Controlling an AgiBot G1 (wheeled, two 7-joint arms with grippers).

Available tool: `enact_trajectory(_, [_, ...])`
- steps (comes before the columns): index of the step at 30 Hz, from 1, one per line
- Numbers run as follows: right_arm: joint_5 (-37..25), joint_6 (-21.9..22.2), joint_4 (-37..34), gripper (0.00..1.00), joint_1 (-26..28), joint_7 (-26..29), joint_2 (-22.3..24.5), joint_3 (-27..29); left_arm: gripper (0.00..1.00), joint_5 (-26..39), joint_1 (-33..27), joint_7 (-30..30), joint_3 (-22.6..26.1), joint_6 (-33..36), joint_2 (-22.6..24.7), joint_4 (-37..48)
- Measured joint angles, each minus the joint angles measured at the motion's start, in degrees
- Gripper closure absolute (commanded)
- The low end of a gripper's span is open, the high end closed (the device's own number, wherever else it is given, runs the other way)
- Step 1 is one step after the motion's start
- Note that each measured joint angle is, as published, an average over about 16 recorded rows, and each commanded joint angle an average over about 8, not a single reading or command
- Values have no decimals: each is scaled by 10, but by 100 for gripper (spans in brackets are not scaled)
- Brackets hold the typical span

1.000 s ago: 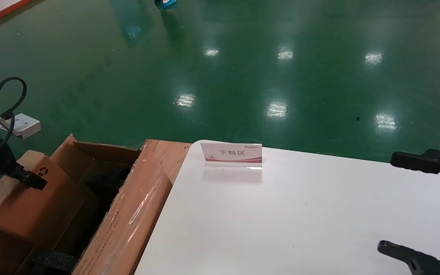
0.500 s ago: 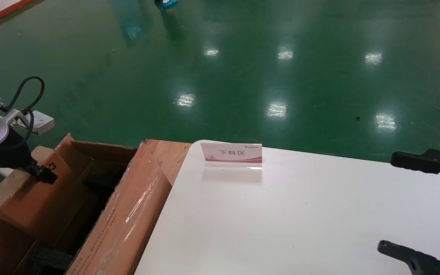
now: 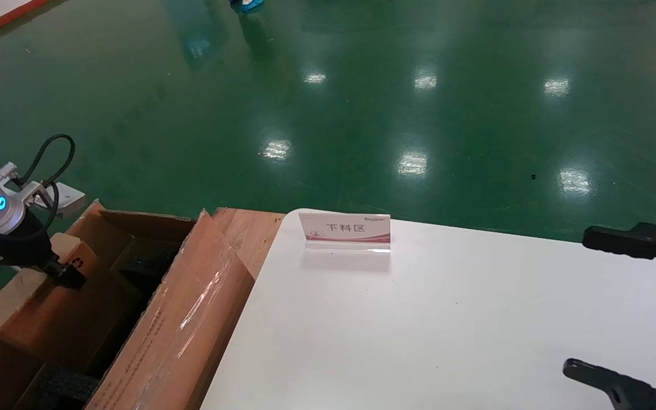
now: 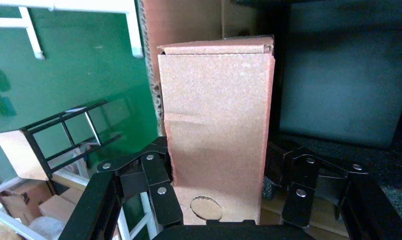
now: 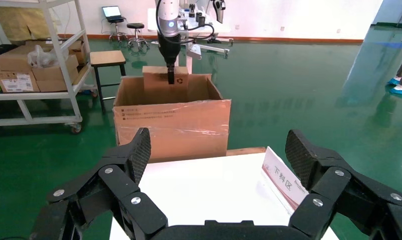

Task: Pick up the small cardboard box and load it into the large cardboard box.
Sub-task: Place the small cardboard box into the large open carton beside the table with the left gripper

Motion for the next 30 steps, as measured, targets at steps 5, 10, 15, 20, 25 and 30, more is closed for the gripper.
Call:
enact_trajectory(5, [0, 0, 0, 0, 0, 0, 0, 0, 100, -3, 13, -1, 0, -7, 1, 8])
enact_trajectory(10, [0, 0, 0, 0, 0, 0, 0, 0, 54, -7, 22, 0, 0, -13, 3, 16])
enact_trajectory(15, [0, 0, 0, 0, 0, 0, 0, 0, 1, -9, 26, 1, -1, -15, 4, 20])
enact_trajectory(20, [0, 0, 0, 0, 0, 0, 0, 0, 0, -11, 26, 1, -2, -15, 4, 21])
enact_trajectory(25, [0, 0, 0, 0, 0, 0, 0, 0, 0, -10, 25, 1, -1, -14, 4, 19])
enact_trajectory(30, [0, 0, 0, 0, 0, 0, 0, 0, 0, -9, 24, 1, -1, -13, 3, 19])
